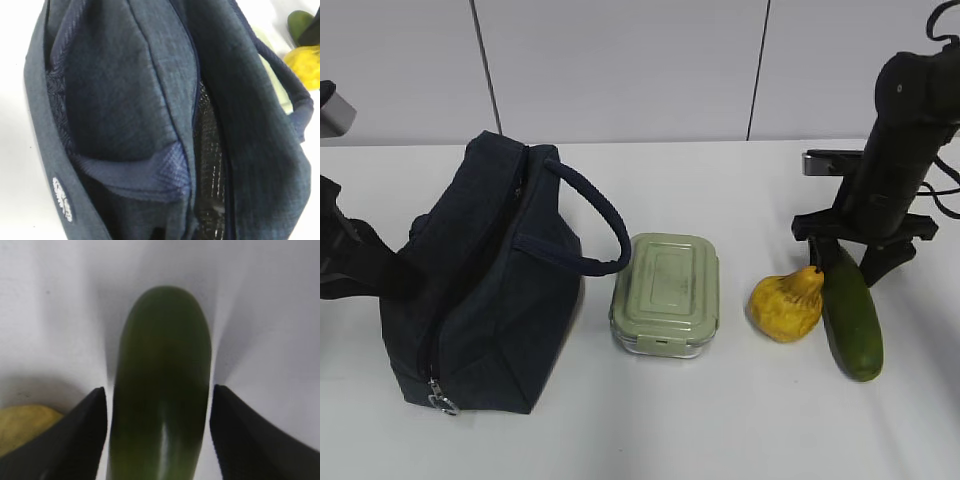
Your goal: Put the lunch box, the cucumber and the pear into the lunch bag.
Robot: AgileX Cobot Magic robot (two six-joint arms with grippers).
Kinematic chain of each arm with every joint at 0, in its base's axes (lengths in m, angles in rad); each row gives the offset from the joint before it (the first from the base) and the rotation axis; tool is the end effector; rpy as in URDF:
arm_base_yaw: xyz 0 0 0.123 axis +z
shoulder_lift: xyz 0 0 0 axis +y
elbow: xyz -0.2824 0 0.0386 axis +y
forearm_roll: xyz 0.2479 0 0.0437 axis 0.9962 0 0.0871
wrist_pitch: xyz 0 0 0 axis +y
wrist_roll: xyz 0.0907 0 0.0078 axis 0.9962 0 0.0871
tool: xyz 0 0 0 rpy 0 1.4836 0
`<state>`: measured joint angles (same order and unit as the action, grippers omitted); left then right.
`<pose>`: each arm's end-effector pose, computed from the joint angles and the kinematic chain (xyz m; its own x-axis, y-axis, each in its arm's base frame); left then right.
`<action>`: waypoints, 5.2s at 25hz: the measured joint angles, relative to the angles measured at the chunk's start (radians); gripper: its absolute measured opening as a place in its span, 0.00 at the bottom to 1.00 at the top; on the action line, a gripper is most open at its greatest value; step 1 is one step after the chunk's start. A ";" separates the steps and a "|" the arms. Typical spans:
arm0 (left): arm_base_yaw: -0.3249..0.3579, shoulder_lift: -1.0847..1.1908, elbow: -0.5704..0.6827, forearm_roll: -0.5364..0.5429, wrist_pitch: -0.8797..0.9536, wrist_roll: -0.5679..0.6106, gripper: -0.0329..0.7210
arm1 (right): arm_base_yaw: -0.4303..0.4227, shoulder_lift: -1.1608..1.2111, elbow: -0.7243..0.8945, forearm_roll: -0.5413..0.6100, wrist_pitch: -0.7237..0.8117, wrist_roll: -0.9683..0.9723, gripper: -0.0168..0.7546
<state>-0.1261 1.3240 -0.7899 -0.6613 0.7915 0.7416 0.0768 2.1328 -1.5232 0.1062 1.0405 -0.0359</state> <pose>0.2326 -0.0696 0.2439 -0.7955 0.3174 -0.5162 0.5062 0.8163 -0.2782 0.4104 0.0399 0.1446 -0.9982 -0.0589 -0.0087 -0.0594 0.9940 0.0916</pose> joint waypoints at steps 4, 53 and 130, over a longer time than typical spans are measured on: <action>0.000 0.000 0.000 0.001 -0.002 0.000 0.03 | 0.000 0.001 -0.004 -0.044 0.028 0.004 0.49; 0.000 0.000 0.000 0.005 -0.035 0.000 0.02 | 0.481 -0.027 -0.271 0.713 -0.283 -0.594 0.61; 0.000 0.000 -0.002 0.015 -0.022 0.000 0.02 | 0.382 -0.383 -0.136 0.544 0.008 -0.527 0.32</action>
<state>-0.1261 1.3240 -0.7916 -0.6467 0.7692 0.7416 0.4586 1.7494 -1.6593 0.6503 1.0480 -0.5625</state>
